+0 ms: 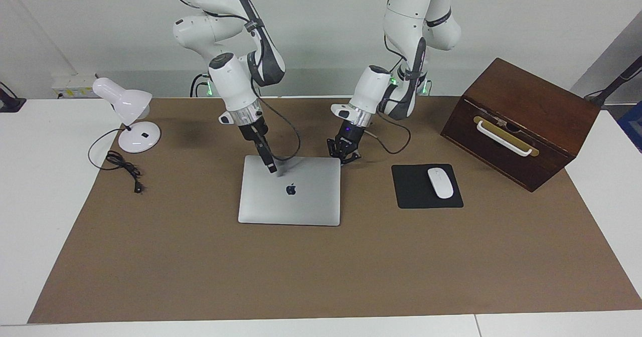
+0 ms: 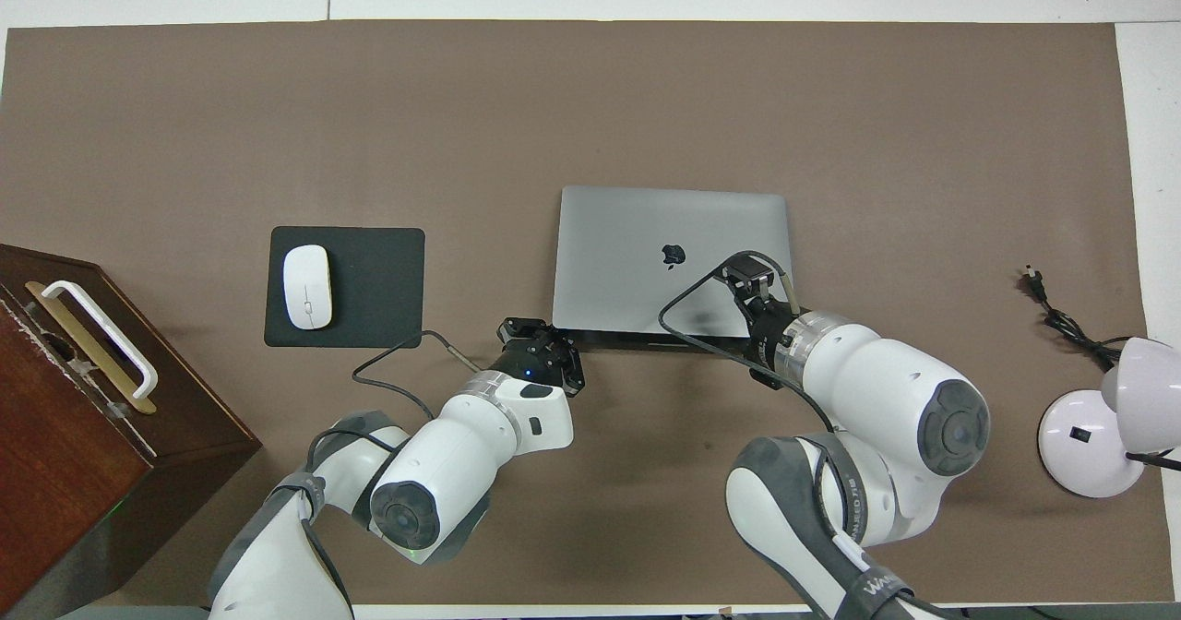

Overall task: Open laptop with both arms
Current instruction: 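Lift the laptop lid upward with the right gripper, swinging it open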

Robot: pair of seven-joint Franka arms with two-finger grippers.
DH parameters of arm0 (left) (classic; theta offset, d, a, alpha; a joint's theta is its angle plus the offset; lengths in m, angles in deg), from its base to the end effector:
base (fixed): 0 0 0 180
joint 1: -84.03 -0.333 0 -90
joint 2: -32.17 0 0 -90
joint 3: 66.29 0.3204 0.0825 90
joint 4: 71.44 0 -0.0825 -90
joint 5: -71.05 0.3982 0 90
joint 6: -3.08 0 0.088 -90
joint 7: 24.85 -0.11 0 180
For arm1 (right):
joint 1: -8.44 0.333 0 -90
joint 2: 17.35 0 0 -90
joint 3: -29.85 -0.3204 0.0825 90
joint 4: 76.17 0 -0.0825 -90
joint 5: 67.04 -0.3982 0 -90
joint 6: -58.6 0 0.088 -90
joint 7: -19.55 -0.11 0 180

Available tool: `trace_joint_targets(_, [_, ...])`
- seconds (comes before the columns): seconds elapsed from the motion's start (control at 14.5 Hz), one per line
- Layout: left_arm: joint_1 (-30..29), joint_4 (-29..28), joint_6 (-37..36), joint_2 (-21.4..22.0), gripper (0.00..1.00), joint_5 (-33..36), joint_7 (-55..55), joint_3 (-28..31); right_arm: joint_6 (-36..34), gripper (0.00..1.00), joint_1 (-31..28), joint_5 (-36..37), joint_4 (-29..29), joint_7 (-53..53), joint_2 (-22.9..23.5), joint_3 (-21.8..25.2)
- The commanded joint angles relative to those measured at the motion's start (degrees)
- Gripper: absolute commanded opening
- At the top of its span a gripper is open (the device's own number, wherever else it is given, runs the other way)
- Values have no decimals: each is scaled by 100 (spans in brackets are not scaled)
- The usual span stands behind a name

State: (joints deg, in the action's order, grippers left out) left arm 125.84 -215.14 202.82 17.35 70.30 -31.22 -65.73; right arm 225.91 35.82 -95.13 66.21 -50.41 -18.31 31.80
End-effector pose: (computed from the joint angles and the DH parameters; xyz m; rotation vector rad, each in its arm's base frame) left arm 0.3942 -0.3436 0.2566 2.5318 -1.0980 0.9910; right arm 0.4744 0.1934 0.3298 -2.1772 1.5415 -0.1880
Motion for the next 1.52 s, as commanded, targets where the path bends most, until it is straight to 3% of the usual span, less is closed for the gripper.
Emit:
trace_joint_targets(0.0, [117,88,100,-249,0,40,-57,137,118,100,-75,-144,-289,255,210,-19])
trace_joint_targets(0.55, [116,79,100,-267,0,48,-92,137,91,100,-101,-144,-1106,518,588,-11])
trace_joint_targets(1.45, [117,70,100,-284,0,40,-119,146,-32,100,-382,-126,-2750,2143,1282,7])
